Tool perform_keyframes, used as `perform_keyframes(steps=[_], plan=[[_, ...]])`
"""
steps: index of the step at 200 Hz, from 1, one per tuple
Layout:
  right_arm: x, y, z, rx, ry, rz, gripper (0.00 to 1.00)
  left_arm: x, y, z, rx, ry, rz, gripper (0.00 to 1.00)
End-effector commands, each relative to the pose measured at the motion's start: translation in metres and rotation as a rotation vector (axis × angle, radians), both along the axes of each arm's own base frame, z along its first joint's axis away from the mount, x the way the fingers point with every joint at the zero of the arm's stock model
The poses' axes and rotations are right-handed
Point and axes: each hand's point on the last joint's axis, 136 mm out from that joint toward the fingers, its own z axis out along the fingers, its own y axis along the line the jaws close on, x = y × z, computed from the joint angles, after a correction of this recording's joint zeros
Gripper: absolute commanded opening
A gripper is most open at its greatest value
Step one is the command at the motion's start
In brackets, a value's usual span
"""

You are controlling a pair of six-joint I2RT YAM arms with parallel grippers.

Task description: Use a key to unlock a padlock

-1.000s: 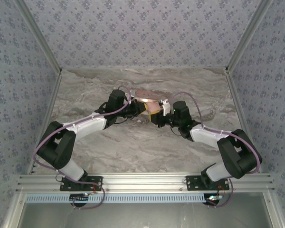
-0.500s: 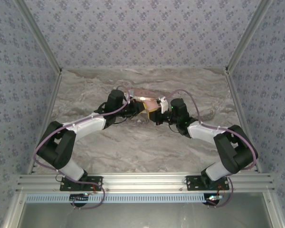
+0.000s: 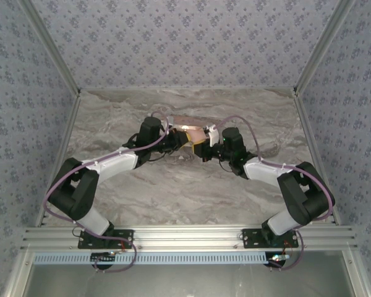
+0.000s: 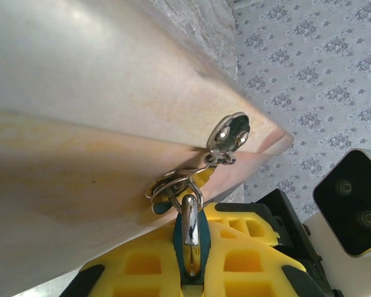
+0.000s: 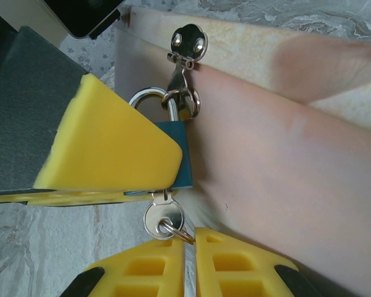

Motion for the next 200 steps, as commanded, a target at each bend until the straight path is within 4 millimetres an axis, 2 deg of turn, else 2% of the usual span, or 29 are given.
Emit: perform_keyframes(steps=[1,23,65,113,146,173,200], plan=[[0.022,0.008,0.046,0.086,-0.134,-0.032,0.13,-0.031,-0.029,0.025,-0.087,-0.05,-0.163,0.0],[0.023,0.009,0.046,0.074,-0.131,-0.028,0.14,-0.029,-0.029,0.024,-0.086,-0.041,-0.153,0.0],[0.01,-0.011,0.009,-0.032,-0.094,-0.079,0.33,-0.016,-0.018,0.024,-0.04,0.029,-0.07,0.0],[-0.01,-0.033,-0.017,-0.168,-0.093,-0.101,0.42,-0.004,-0.001,0.017,-0.062,0.147,0.044,0.0],[-0.026,-0.043,-0.011,-0.263,-0.226,-0.108,0.46,-0.005,0.002,0.016,-0.062,0.207,0.073,0.0],[-0.039,-0.037,0.007,-0.391,-0.455,-0.104,0.51,-0.008,0.002,0.015,-0.073,0.261,0.083,0.0],[-0.038,-0.031,0.019,-0.507,-0.589,-0.095,0.54,-0.009,0.0,0.016,-0.087,0.29,0.078,0.0]])
